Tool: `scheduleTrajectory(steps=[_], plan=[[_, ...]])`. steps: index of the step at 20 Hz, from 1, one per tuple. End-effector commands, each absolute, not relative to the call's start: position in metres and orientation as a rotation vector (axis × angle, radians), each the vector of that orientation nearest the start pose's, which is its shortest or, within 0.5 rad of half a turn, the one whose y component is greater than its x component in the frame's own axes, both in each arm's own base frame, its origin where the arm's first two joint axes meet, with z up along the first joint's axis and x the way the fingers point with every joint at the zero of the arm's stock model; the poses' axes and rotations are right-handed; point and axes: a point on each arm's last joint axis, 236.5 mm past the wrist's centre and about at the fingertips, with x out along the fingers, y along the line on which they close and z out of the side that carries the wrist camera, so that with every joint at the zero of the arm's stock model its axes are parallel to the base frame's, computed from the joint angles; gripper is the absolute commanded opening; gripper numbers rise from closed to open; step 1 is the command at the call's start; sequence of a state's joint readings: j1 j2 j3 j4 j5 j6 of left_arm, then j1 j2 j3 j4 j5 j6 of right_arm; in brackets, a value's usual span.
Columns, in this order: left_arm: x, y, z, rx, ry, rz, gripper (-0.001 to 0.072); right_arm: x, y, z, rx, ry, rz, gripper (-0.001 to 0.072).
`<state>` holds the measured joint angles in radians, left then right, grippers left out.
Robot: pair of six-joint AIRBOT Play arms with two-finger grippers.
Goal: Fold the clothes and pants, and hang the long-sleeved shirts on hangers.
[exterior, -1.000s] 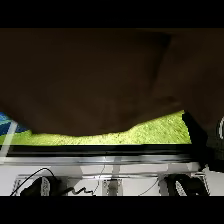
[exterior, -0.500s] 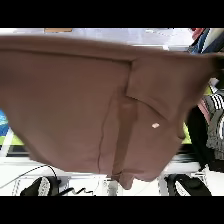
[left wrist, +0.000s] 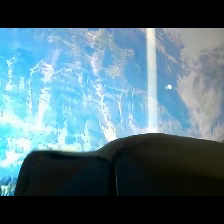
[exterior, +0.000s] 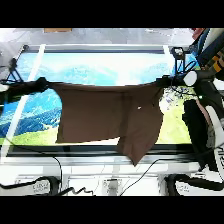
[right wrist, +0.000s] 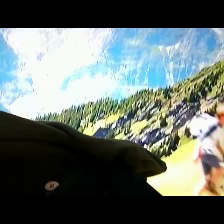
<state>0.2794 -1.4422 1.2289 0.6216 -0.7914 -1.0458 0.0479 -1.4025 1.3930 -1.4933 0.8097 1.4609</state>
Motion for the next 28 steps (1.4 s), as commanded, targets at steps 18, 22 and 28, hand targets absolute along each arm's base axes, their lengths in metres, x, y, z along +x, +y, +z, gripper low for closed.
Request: scheduleTrajectory(steps=[18,22,28], plan=[[0.444,0.019,-0.072,-0.293,1.237,-0.188,0.0012,0.397,0.032,-0.041,0.060,1.469,0.148,0.0017],[0.441,0.014,-0.070,-0.312,1.249,-0.203,0.0688,0.396,0.030,-0.045,0.052,1.469,0.141,0.0586],[0.441,0.005,-0.027,-0.316,1.198,-0.246,0.0667,0.387,0.029,-0.018,0.037,1.514,0.154,0.0404]])
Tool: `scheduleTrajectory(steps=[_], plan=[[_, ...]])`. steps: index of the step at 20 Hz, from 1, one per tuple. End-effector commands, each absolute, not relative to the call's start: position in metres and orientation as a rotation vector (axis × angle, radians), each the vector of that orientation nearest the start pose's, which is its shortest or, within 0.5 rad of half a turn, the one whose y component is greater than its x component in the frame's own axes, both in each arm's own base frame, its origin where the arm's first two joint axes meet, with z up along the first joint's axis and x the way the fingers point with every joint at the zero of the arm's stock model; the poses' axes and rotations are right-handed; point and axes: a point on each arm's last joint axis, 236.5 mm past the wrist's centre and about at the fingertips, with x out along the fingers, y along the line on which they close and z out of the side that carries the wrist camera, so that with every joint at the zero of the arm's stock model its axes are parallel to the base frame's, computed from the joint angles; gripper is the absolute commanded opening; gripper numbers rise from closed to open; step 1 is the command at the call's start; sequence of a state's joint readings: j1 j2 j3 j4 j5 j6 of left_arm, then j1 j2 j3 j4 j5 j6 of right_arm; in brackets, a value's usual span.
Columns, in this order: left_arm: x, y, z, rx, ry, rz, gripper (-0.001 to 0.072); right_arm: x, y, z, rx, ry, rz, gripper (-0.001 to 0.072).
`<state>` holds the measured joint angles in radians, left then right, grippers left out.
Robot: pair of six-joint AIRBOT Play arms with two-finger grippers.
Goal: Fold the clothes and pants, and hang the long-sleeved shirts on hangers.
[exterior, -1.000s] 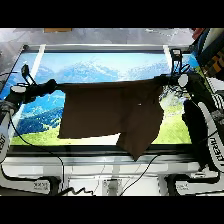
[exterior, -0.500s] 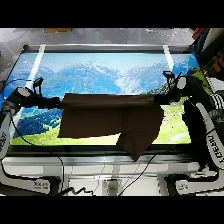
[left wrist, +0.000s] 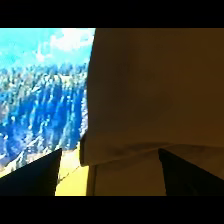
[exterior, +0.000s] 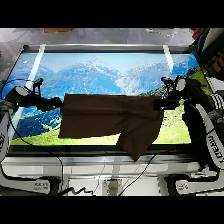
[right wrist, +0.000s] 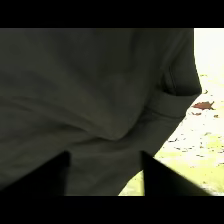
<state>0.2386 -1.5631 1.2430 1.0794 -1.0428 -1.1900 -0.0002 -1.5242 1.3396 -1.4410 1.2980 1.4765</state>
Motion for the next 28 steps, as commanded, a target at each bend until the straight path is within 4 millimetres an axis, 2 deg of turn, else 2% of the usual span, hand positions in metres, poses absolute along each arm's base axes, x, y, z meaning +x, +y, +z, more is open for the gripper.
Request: scheduleTrajectory(steps=[1,2,3,4,5,8,10,12,15,18,19,20,21,22,23,28], plan=[[0.441,0.004,-0.010,-0.301,1.169,-0.250,0.0570,0.387,0.027,-0.005,0.022,1.505,0.151,0.0246],[0.441,0.004,0.007,-0.285,1.138,-0.254,0.0494,0.386,0.024,0.007,0.008,1.489,0.147,0.0139],[0.438,0.003,0.025,-0.270,1.106,-0.257,0.0362,0.382,0.022,0.022,-0.017,1.474,0.152,0.0057],[0.432,0.001,0.045,-0.247,1.075,-0.268,0.0142,0.377,0.020,0.035,-0.047,1.452,0.170,0.0017],[0.424,-0.001,0.065,-0.211,1.047,-0.290,0.0017,0.371,0.019,0.051,-0.079,1.425,0.188,0.0017],[0.393,-0.002,0.108,-0.098,1.000,-0.333,0.0012,0.351,0.014,0.092,-0.108,1.310,0.223,0.0016],[0.368,0.007,0.120,-0.033,1.028,-0.310,0.0012,0.321,0.014,0.100,-0.049,1.272,0.264,0.0015],[0.350,0.019,0.122,0.025,1.066,-0.274,0.0012,0.282,0.022,0.086,0.001,1.256,0.359,0.0014],[0.341,0.020,0.117,0.030,1.112,-0.281,0.0012,0.221,0.040,0.034,0.202,1.320,0.413,0.0014],[0.344,0.020,0.107,0.018,1.138,-0.287,0.0012,0.184,0.084,-0.012,0.500,1.398,0.481,0.0016],[0.343,0.020,0.103,0.013,1.156,-0.294,0.0036,0.178,0.092,-0.027,0.591,1.421,0.453,0.0017],[0.343,0.019,0.099,0.006,1.171,-0.301,0.0164,0.176,0.092,-0.043,0.643,1.428,0.396,0.0034],[0.343,0.019,0.095,0.001,1.183,-0.304,0.0355,0.176,0.088,-0.058,0.693,1.432,0.313,0.0112],[0.344,0.019,0.092,-0.003,1.192,-0.306,0.0420,0.178,0.085,-0.070,0.735,1.428,0.244,0.0204],[0.345,0.019,0.089,-0.006,1.200,-0.308,0.0419,0.179,0.083,-0.079,0.778,1.428,0.192,0.0272],[0.348,0.020,0.076,-0.027,1.234,-0.309,0.0419,0.194,0.089,-0.099,0.910,1.427,0.159,0.0278]])
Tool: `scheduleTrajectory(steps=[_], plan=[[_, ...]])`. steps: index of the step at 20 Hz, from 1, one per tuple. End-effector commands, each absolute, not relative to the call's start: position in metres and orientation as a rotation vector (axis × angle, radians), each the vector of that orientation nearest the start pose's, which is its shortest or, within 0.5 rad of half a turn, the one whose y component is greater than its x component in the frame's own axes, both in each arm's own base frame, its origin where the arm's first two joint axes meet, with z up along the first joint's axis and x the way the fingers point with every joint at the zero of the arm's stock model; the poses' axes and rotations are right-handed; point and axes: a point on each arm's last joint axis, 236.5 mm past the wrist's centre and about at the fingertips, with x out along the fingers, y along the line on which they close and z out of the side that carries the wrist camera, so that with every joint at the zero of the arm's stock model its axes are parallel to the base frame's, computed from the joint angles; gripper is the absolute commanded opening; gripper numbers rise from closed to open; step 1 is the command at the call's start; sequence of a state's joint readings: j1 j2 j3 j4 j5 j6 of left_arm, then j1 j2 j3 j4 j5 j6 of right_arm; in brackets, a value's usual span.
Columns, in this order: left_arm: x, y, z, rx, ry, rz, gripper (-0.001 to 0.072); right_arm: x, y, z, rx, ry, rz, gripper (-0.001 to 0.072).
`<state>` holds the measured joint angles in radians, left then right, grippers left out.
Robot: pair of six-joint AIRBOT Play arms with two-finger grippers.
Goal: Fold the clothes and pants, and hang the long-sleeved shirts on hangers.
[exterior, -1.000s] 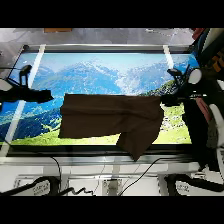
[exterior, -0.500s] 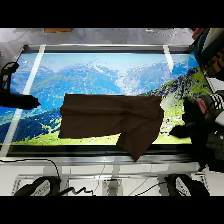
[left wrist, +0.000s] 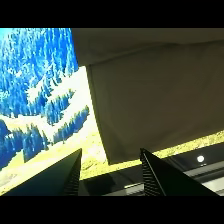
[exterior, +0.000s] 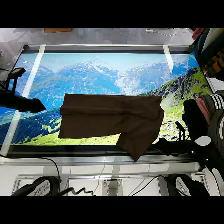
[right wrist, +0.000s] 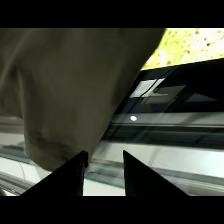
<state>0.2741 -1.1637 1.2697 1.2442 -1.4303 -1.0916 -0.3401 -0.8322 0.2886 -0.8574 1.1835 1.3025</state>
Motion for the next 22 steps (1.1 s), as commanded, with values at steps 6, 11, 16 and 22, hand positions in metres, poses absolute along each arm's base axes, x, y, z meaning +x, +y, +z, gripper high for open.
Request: scheduleTrajectory(steps=[6,11,16,22], plan=[[0.350,0.029,0.054,-0.063,1.268,-0.289,0.0403,0.204,0.102,-0.119,0.966,1.436,0.251,0.0267],[0.302,0.039,-0.009,-0.269,1.419,-0.245,0.0403,0.211,0.099,-0.122,0.920,1.396,0.270,0.0265],[0.276,0.027,-0.037,-0.482,1.414,-0.313,0.0403,0.201,0.113,-0.109,0.822,1.384,0.461,0.0056],[0.267,0.017,-0.075,-0.556,1.391,-0.269,0.0405,0.203,0.114,-0.097,0.794,1.347,0.489,0.0017]])
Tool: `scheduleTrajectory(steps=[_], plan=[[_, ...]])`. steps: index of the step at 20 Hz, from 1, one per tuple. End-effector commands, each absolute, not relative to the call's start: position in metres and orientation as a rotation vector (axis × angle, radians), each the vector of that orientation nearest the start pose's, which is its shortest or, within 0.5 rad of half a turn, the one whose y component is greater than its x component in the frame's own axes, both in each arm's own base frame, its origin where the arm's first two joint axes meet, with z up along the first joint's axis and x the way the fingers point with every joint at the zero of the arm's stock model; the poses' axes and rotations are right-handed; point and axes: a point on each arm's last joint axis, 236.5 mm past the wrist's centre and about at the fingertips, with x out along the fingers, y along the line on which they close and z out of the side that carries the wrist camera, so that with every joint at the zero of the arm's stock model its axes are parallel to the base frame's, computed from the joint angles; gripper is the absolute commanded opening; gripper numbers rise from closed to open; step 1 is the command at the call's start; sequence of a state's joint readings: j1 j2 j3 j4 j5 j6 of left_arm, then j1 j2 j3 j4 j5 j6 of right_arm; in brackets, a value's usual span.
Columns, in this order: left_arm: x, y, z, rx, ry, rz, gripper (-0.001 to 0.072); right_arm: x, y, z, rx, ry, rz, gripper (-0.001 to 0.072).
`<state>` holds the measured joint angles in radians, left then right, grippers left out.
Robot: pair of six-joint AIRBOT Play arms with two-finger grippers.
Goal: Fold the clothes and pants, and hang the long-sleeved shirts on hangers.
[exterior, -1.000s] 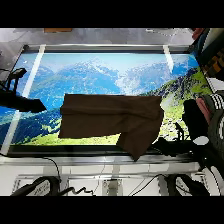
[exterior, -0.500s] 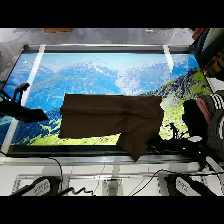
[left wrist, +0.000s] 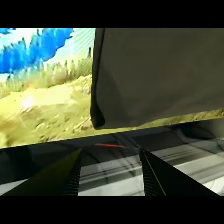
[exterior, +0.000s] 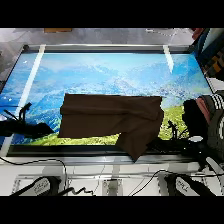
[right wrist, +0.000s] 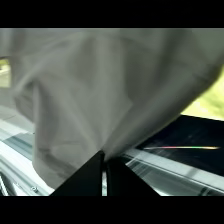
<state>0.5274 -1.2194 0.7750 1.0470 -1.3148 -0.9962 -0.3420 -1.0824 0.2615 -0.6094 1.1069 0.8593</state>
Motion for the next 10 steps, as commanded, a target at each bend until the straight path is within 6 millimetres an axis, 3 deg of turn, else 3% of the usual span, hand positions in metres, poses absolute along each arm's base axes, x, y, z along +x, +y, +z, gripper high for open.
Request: scheduleTrajectory(steps=[1,6,10], plan=[[0.269,0.016,-0.080,-0.576,1.375,-0.254,0.0404,0.202,0.115,-0.096,0.795,1.346,0.493,0.0017],[0.276,0.009,-0.102,-0.678,1.354,-0.217,0.0405,0.202,0.115,-0.096,0.796,1.348,0.496,0.0017],[0.268,0.002,-0.121,-0.727,1.423,-0.230,0.0404,0.205,0.114,-0.094,0.787,1.340,0.499,0.0017]])
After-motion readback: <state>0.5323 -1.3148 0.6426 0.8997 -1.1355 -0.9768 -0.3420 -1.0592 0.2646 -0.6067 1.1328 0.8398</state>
